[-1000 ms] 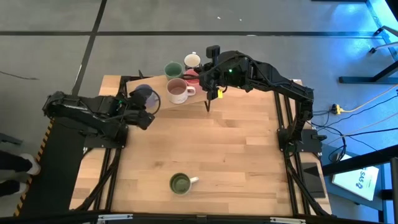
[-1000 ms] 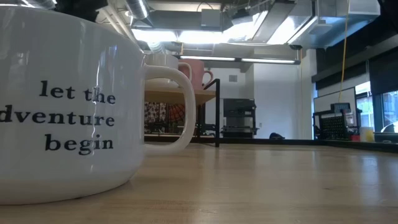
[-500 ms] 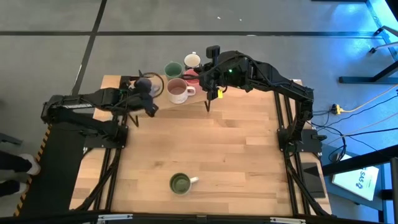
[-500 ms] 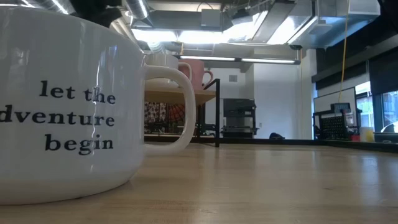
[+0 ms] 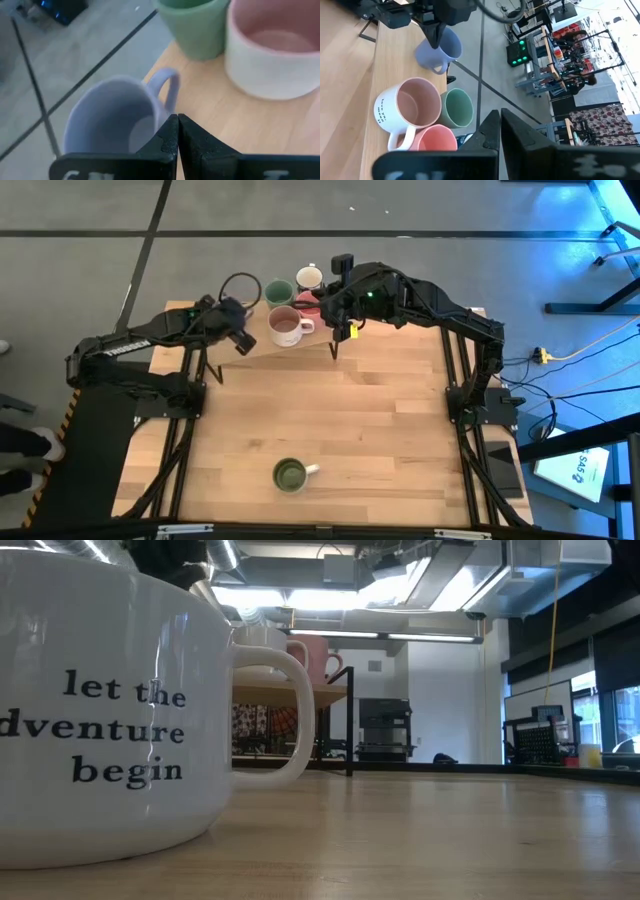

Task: Place coffee mugs
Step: Put the light purple mug on the shelf, then put the white mug on the shelf

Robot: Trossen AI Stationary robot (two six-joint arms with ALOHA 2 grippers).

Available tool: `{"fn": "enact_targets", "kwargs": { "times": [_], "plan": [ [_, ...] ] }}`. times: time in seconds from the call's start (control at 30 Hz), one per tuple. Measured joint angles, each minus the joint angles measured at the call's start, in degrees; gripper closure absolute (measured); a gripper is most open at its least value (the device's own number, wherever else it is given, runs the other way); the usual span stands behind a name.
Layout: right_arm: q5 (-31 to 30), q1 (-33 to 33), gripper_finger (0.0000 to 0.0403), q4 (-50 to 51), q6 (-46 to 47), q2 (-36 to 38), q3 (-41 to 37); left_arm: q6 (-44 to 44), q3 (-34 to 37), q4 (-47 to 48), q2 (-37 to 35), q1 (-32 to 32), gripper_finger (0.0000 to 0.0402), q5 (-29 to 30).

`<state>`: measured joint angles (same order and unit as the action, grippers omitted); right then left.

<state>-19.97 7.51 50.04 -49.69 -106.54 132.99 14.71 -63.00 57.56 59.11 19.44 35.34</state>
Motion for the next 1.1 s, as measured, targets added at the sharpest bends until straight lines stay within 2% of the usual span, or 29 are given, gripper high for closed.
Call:
{"fn": "enact_targets", "kwargs": {
  "times": [0.1, 0.2, 0.27, 0.43, 0.53, 0.6, 0.77, 0.87, 1.0, 1.1],
  "plan": [
    [0.0, 0.0, 0.0403, 0.6, 0.0, 0.0, 0.0, -2.1, -0.1, -2.7, 0.0, 0.0, 0.0401, -0.9],
    [1.2, 0.0, 0.0403, 3.2, 0.1, 0.0, 0.0, -1.5, -2.4, -2.7, -0.7, 0.0, 0.0401, -6.1],
    [5.1, 0.0, 0.0403, 6.5, 0.4, 0.1, 0.0, -1.5, -5.1, -3.1, -1.5, -0.2, 0.0401, -12.3],
    [18.1, -0.1, 0.0389, 14.7, 4.5, -0.2, 0.0, -0.3, -12.3, -5.3, -2.6, -3.8, 0.0401, -33.3],
    [26.1, -1.7, 0.0357, 15.2, 7.6, -0.8, -2.7, 0.4, -15.6, -7.6, -3.6, -7.2, 0.0399, -39.2],
    [28.1, -3.9, 0.0329, 15.2, 9.6, -1.0, -5.9, 2.0, -16.8, -8.9, -3.8, -10.2, 0.0390, -41.3],
    [27.0, -11.9, 0.0255, 7.4, 18.1, -1.0, -18.2, 4.8, -17.6, -12.2, -5.2, -18.4, 0.0358, -46.7],
    [24.3, -17.6, 0.0221, -3.7, 24.2, -1.0, -26.6, 7.3, -17.6, -12.3, -6.0, -23.8, 0.0341, -46.9],
    [17.1, -24.3, 0.0198, -17.1, 28.6, -1.1, -37.0, 7.7, -17.6, -12.6, -5.8, -30.3, 0.0330, -45.0],
    [14.5, -27.5, 0.0197, -22.1, 32.3, -1.0, -42.3, 8.8, -17.6, -13.4, -5.9, -34.6, 0.0329, -43.1]
  ]
}}
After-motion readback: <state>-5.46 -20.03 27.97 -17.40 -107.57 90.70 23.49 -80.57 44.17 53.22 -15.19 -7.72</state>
